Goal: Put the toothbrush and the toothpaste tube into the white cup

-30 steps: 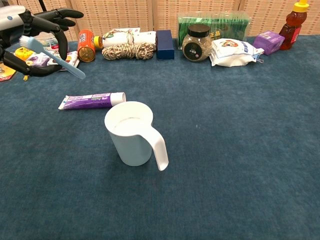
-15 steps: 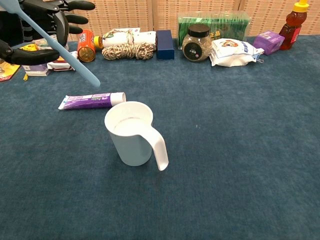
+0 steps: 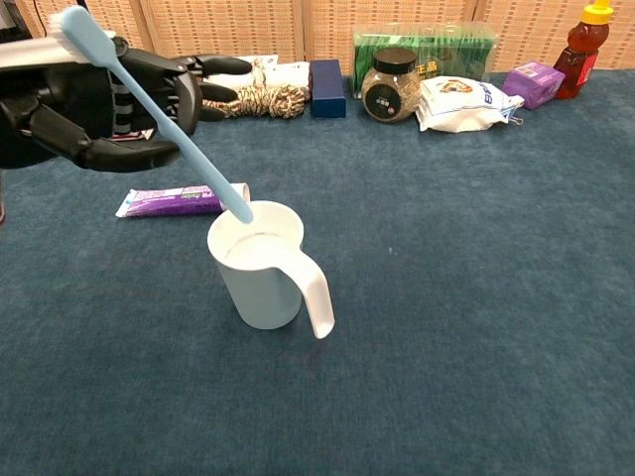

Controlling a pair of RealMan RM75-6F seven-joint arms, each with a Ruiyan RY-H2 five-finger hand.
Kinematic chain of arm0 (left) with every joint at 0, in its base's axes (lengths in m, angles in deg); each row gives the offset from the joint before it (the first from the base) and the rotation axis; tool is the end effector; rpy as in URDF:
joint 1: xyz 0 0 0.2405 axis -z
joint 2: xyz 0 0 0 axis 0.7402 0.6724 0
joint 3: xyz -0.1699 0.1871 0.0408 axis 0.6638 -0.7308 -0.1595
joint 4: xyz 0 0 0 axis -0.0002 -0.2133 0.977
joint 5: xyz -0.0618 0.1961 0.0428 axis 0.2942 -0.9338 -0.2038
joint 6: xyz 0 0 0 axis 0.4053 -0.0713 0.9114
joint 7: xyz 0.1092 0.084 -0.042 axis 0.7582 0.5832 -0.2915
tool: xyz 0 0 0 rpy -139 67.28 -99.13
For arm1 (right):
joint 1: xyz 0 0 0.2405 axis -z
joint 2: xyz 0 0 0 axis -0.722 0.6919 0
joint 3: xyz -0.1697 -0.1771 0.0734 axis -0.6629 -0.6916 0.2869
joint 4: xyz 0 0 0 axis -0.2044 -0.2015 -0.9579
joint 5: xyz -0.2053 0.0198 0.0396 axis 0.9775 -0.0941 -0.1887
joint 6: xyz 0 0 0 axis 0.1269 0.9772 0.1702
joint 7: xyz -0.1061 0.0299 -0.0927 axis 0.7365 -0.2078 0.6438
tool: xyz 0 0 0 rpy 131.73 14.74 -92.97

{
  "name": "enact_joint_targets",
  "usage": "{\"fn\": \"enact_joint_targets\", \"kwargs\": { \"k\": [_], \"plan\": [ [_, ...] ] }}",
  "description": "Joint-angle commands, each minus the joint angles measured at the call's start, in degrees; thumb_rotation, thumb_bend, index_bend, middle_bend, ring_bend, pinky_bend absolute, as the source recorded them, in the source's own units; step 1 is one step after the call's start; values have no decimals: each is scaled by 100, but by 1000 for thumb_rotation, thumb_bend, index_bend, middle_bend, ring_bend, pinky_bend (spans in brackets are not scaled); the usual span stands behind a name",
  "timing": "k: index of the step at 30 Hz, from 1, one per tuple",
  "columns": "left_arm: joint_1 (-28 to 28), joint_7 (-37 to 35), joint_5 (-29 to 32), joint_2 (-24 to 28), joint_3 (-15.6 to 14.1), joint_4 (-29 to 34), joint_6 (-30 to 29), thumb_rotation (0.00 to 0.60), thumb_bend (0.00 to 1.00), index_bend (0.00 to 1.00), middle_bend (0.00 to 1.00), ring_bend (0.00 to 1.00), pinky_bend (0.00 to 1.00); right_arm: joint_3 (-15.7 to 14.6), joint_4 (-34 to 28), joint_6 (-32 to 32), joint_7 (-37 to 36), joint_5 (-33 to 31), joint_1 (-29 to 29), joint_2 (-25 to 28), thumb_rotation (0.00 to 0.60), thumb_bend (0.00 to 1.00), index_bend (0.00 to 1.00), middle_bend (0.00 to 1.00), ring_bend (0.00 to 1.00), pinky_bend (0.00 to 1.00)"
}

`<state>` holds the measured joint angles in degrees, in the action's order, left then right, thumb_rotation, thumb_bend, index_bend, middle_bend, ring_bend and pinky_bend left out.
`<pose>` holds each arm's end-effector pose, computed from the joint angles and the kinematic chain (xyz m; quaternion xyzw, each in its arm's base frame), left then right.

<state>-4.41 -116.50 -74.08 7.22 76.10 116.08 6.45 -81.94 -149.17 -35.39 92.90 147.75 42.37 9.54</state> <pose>-0.1423 0.2797 0.0416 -0.6138 -0.6024 -0.5102 0.0054 -0.2965 -0.1898 0.1722 0.5526 -0.3664 0.3827 0.6434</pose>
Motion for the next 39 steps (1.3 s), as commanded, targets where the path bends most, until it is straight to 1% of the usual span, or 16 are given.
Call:
{"fn": "enact_joint_targets", "kwargs": {
  "k": [1, 3, 4, 10, 12, 14, 16, 20, 21, 25, 28, 31, 35, 37, 39],
  "plan": [
    [118, 133, 206, -270, 121, -29, 309, 600, 348, 630, 0, 0, 0, -1, 4, 11, 0, -4, -5, 0, 600, 0, 0, 0, 0, 0],
    [180, 224, 317, -437, 192, -68, 481, 600, 348, 630, 0, 0, 0, -1, 11, 28, -1, -13, -12, -2, 600, 0, 0, 0, 0, 0],
    [260, 426, 435, -677, 271, -169, 690, 600, 348, 630, 0, 0, 0, 0, 12, 40, -6, -26, -14, 0, 600, 0, 0, 0, 0, 0],
    [300, 1057, 783, -1171, 482, -400, 955, 600, 348, 628, 0, 0, 0, 16, 14, 47, -59, -65, -10, 20, 600, 0, 0, 0, 0, 0],
    [277, 1310, 821, -1257, 518, -465, 939, 600, 348, 613, 0, 0, 0, 25, 11, 39, -81, -76, -5, 33, 600, 0, 0, 0, 0, 0],
    [255, 1488, 876, -1322, 549, -483, 941, 600, 349, 573, 0, 0, 0, 28, 12, 35, -99, -76, -4, 40, 600, 0, 0, 0, 0, 0],
    [253, 1580, 929, -1358, 564, -466, 1001, 600, 348, 542, 0, 0, 0, 25, 13, 45, -110, -76, -6, 44, 600, 0, 0, 0, 0, 0],
    [259, 1727, 969, -1394, 584, -490, 1082, 600, 348, 526, 0, 0, 0, 18, 8, 51, -108, -67, -9, 45, 600, 0, 0, 0, 0, 0],
    [257, 1758, 976, -1402, 591, -494, 1088, 600, 348, 493, 0, 0, 0, 17, 7, 49, -107, -66, -9, 45, 600, 0, 0, 0, 0, 0],
    [263, 1754, 936, -1357, 610, -464, 1096, 600, 348, 303, 0, 0, 0, 19, -6, 45, -107, -75, -6, 47, 600, 0, 0, 0, 0, 0],
    [253, 1702, 874, -1319, 604, -460, 1054, 600, 348, 223, 0, 0, 0, 18, -11, 48, -101, -77, -7, 48, 600, 0, 0, 0, 0, 0],
    [212, 1649, 795, -1258, 602, -449, 939, 600, 347, 208, 0, 0, 0, 13, -17, 46, -99, -69, -7, 49, 600, 0, 0, 0, 0, 0],
    [81, 1769, 634, -1008, 659, -411, 527, 600, 347, 207, 0, 0, 0, 21, -27, 22, -124, -73, 6, 64, 600, 0, 0, 0, 0, 0],
    [5, 2294, 695, -732, 732, -393, 416, 600, 347, 200, 0, 0, 0, 22, -31, 20, -143, -73, 9, 72, 600, 0, 0, 0, 0, 0],
    [-12, 2811, 845, -472, 770, -299, 517, 600, 345, 159, 0, 0, 0, 18, -35, 23, -148, -65, 8, 75, 600, 0, 0, 0, 0, 0]
  ]
}}
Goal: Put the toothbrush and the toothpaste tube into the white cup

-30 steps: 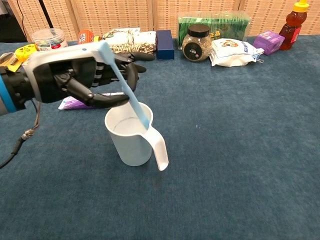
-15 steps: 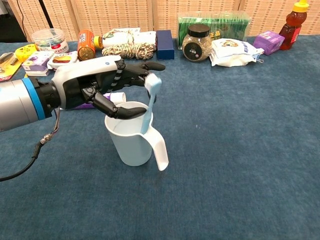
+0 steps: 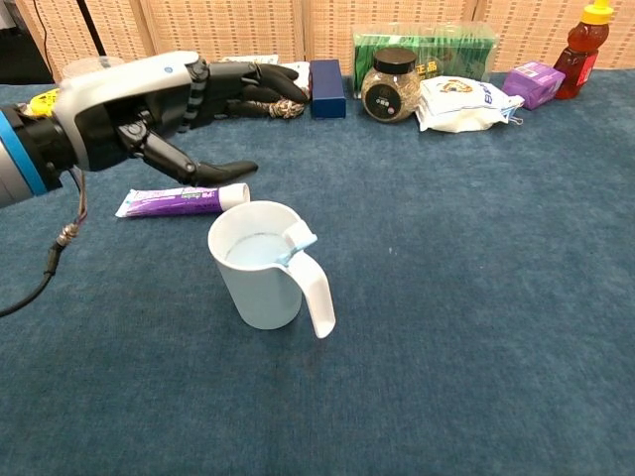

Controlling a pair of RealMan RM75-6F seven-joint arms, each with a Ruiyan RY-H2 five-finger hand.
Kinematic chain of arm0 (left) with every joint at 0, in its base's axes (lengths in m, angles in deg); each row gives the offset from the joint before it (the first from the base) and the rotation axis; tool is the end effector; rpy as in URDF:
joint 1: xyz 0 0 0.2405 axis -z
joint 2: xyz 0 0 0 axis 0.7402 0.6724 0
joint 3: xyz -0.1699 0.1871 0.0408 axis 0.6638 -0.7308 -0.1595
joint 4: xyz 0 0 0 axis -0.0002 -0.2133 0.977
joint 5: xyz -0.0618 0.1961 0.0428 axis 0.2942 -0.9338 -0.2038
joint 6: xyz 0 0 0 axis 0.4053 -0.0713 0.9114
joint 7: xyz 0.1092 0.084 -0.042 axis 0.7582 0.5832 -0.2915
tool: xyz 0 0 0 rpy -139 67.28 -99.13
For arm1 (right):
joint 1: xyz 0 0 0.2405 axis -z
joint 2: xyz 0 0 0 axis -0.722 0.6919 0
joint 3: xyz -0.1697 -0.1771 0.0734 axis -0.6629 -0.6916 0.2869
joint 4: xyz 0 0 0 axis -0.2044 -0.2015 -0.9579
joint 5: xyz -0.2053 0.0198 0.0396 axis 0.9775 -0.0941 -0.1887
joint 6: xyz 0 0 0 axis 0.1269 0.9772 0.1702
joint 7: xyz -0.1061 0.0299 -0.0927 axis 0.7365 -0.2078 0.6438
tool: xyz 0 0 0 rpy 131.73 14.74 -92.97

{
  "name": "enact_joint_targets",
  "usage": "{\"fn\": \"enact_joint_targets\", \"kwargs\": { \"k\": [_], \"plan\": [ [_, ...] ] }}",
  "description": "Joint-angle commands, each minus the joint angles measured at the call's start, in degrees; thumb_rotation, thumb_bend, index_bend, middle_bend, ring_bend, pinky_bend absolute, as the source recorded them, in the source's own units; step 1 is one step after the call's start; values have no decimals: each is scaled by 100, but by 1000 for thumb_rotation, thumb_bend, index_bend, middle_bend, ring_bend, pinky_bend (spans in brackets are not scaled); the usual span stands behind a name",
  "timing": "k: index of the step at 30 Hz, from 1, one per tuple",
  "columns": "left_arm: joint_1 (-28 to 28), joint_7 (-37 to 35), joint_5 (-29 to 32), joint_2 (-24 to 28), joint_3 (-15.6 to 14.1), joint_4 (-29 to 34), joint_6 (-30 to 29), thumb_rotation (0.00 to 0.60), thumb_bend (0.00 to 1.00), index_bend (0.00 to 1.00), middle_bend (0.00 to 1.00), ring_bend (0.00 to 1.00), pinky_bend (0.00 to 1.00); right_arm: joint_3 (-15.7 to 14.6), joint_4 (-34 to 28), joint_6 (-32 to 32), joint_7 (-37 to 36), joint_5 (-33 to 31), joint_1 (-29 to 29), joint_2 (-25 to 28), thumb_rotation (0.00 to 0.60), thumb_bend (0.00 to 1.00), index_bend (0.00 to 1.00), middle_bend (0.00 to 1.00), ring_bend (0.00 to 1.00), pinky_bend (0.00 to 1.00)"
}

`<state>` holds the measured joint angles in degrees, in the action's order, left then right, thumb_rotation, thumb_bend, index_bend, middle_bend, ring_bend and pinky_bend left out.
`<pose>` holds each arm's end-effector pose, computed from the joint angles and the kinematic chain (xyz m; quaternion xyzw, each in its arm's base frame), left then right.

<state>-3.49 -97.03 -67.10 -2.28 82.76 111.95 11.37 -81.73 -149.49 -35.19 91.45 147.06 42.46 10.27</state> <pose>-0.1172 0.3008 0.0020 -0.6588 -0.5305 -0.5264 0.0859 -0.2980 -0.1899 0.1762 0.5455 -0.3743 0.3864 0.6426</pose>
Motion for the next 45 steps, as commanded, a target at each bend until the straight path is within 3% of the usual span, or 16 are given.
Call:
{"fn": "enact_joint_targets", "kwargs": {
  "k": [1, 4, 9, 12, 20, 27, 37, 45],
  "plan": [
    [-113, 1249, 324, 654, 143, 206, 135, 600, 342, 118, 0, 0, 0, -7, -4, 6, -4, 12, -3, 3, 600, 0, 0, 0, 0, 0],
    [-177, 3016, 1227, 1061, 361, 485, 370, 600, 335, 21, 0, 0, 0, -21, -13, 27, 7, 27, -11, 1, 600, 0, 0, 0, 0, 0],
    [-162, 4676, 2415, 1038, 518, 708, 520, 600, 330, 0, 0, 0, 0, -35, -23, 40, 33, 47, -20, -8, 600, 0, 0, 0, 0, 0],
    [-109, 5162, 2893, 869, 558, 594, 604, 600, 329, 8, 0, 0, 0, -47, -29, 43, 44, 64, -21, -10, 600, 0, 0, 0, 0, 0],
    [121, 6115, 4096, -17, 642, -523, 873, 600, 330, 198, 0, 0, 0, -32, -19, 50, -27, 31, -17, 12, 600, 0, 0, 0, 0, 0],
    [217, 6189, 4249, -509, 632, -969, 1162, 600, 330, 252, 0, 0, 0, -20, -12, 77, -68, -2, -24, 29, 600, 0, 0, 0, 0, 0],
    [149, 6208, 4073, -394, 659, -622, 1072, 600, 330, 251, 0, 0, 0, -34, -8, 105, -67, 13, -40, 26, 600, 0, 0, 0, 0, 0],
    [233, 6355, 4275, -650, 681, -777, 1214, 600, 330, 258, 0, 0, 0, -39, -9, 100, -68, 18, -38, 26, 600, 0, 0, 0, 0, 0]
  ]
}}
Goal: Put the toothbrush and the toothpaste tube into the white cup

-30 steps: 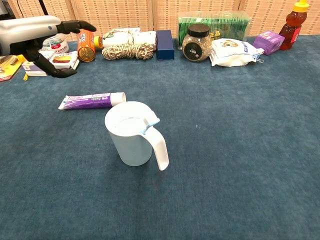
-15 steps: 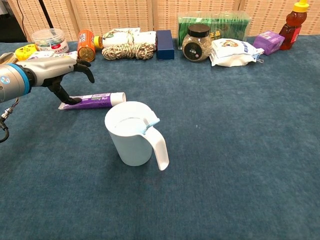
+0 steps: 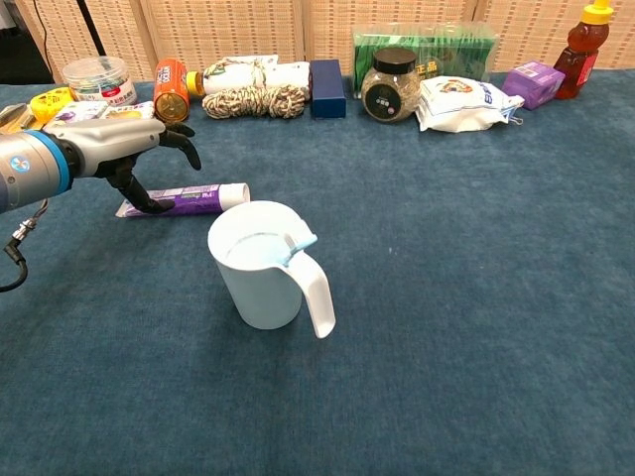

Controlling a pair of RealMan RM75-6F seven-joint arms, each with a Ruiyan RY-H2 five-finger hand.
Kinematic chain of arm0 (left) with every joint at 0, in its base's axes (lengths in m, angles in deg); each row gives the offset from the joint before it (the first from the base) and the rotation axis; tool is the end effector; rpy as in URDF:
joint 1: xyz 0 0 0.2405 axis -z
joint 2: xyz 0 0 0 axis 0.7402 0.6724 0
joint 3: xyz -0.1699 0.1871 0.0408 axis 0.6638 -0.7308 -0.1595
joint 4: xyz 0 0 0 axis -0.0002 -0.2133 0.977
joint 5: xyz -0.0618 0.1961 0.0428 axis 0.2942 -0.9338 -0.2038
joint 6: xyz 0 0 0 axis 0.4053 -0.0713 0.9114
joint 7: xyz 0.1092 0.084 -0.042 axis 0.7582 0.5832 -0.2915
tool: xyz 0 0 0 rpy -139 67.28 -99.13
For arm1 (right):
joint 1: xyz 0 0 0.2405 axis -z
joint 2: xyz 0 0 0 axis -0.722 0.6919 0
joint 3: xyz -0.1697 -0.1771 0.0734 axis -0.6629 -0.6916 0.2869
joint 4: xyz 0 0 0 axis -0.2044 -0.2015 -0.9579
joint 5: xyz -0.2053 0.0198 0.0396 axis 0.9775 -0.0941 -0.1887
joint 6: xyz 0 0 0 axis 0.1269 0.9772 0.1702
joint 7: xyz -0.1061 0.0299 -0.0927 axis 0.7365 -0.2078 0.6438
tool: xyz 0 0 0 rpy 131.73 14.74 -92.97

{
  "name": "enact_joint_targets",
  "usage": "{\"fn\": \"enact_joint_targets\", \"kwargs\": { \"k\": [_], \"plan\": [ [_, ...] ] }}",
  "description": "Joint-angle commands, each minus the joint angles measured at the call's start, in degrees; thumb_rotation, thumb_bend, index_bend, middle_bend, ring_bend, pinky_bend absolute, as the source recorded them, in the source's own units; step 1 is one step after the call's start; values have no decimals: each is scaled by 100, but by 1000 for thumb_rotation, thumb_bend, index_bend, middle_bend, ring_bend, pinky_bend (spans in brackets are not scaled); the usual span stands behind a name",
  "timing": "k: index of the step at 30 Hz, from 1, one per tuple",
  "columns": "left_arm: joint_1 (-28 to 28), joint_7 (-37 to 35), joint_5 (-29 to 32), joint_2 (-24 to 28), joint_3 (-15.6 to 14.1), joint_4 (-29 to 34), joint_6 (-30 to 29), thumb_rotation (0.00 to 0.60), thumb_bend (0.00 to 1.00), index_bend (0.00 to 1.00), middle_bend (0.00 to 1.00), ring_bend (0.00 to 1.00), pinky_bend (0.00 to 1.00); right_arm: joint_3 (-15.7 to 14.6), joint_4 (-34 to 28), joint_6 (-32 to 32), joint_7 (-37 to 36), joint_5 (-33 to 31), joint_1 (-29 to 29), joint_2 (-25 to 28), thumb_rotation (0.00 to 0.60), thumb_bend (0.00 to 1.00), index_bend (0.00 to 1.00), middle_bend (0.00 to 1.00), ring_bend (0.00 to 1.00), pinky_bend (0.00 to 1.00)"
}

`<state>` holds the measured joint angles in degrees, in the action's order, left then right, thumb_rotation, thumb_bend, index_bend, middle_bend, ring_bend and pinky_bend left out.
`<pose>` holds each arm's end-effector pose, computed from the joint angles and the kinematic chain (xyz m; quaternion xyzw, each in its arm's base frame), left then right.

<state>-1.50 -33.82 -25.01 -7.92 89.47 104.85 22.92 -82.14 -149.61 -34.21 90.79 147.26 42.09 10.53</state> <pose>-0.1754 0.3628 -0.0195 -0.7334 -0.4178 -0.2962 0.4469 -0.2976 -0.1907 0.1739 0.5516 -0.3809 0.3857 0.6339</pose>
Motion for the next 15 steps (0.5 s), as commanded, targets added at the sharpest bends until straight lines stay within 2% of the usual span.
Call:
{"fn": "enact_joint_targets", "kwargs": {
  "k": [1, 8, 12, 15],
  "plan": [
    [50, 44, 99, -139, 22, -111, 82, 600, 329, 263, 0, 0, 0, 1, 8, 7, -6, -5, -3, -1, 600, 0, 0, 0, 0, 0],
    [126, 124, 205, -329, 59, -288, 159, 600, 329, 315, 0, 0, 0, 8, 11, 26, -22, -28, -11, 4, 600, 0, 0, 0, 0, 0],
    [170, 180, 200, -452, 52, -431, 190, 600, 342, 407, 0, 0, 0, 2, 7, 52, -51, -30, -18, 15, 600, 0, 0, 0, 0, 0],
    [176, 247, 220, -526, 47, -494, 150, 600, 353, 434, 0, 0, 0, 1, 11, 62, -71, -32, -21, 22, 600, 0, 0, 0, 0, 0]
  ]
}}
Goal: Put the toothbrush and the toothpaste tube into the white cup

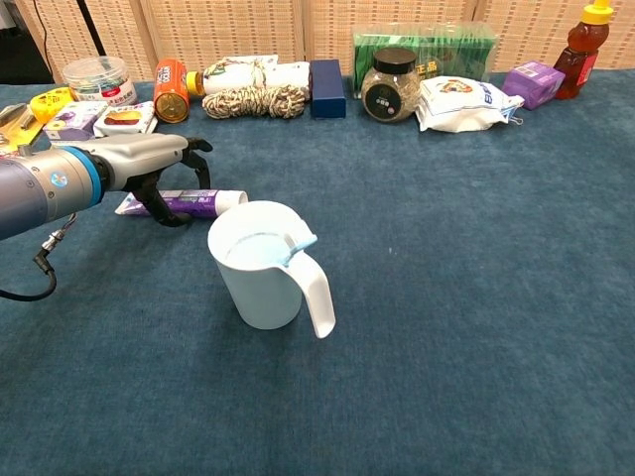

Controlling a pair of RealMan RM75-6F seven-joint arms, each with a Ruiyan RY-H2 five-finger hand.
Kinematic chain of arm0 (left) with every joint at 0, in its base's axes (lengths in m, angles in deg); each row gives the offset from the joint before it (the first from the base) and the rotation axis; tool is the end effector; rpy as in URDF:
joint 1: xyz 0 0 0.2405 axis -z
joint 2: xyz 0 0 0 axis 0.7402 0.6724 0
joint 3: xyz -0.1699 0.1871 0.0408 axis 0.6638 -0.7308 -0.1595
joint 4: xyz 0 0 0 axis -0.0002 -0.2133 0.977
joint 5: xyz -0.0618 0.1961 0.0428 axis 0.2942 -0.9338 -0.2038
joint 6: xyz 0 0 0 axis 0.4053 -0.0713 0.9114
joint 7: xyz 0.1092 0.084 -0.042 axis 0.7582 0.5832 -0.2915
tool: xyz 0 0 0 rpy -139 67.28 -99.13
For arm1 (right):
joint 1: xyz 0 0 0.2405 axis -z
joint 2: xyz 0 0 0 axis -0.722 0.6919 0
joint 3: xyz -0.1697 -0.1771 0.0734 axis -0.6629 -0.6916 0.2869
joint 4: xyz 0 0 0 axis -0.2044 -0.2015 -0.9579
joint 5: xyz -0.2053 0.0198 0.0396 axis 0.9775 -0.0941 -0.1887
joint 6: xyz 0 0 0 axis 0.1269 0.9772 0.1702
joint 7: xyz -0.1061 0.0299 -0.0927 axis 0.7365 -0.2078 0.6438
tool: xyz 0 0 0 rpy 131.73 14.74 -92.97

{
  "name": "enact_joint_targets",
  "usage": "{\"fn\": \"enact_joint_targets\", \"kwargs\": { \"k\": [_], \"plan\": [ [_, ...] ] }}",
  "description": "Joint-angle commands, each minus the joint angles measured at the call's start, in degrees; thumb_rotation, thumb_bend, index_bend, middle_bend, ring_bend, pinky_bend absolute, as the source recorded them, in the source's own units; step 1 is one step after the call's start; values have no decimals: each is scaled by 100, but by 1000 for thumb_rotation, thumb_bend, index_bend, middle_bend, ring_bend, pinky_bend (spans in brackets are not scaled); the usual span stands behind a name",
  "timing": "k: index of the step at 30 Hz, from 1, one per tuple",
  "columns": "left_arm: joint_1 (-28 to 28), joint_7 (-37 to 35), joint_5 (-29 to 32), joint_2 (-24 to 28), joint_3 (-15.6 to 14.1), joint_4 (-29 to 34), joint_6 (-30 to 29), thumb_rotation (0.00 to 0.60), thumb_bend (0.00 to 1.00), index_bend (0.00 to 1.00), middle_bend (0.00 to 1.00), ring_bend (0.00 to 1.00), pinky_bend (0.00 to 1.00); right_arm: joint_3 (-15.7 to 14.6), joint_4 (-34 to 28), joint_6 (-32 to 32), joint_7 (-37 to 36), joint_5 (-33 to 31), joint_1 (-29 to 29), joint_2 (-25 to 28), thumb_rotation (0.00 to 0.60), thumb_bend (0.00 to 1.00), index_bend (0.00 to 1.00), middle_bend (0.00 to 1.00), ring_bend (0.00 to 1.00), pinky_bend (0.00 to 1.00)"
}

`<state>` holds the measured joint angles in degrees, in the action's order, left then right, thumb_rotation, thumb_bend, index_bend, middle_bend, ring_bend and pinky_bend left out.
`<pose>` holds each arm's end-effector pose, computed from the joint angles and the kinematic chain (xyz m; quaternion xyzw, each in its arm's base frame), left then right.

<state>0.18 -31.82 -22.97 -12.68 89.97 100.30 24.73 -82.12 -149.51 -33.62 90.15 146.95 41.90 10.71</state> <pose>-0.1683 0.3667 -0.0442 -0.7410 -0.4189 -0.2841 0.4413 -0.2986 -0.1918 0.1739 0.5515 -0.3857 0.3854 0.6312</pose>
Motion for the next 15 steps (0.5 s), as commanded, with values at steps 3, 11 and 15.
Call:
{"fn": "enact_joint_targets", "kwargs": {
  "k": [3, 11, 15],
  "plan": [
    [0, 61, 29, -99, 24, -53, -81, 600, 366, 449, 0, 0, 0, 3, 4, 6, -23, -5, -3, 9, 600, 0, 0, 0, 0, 0],
    [-131, -300, -347, 102, 106, 242, -247, 600, 374, 485, 0, 0, 0, -8, -9, 4, -27, 9, -1, 15, 600, 0, 0, 0, 0, 0],
    [-229, -709, -602, 303, 146, 475, -207, 600, 374, 499, 0, 0, 0, -11, -13, 1, -26, 13, 0, 14, 600, 0, 0, 0, 0, 0]
  ]
}}
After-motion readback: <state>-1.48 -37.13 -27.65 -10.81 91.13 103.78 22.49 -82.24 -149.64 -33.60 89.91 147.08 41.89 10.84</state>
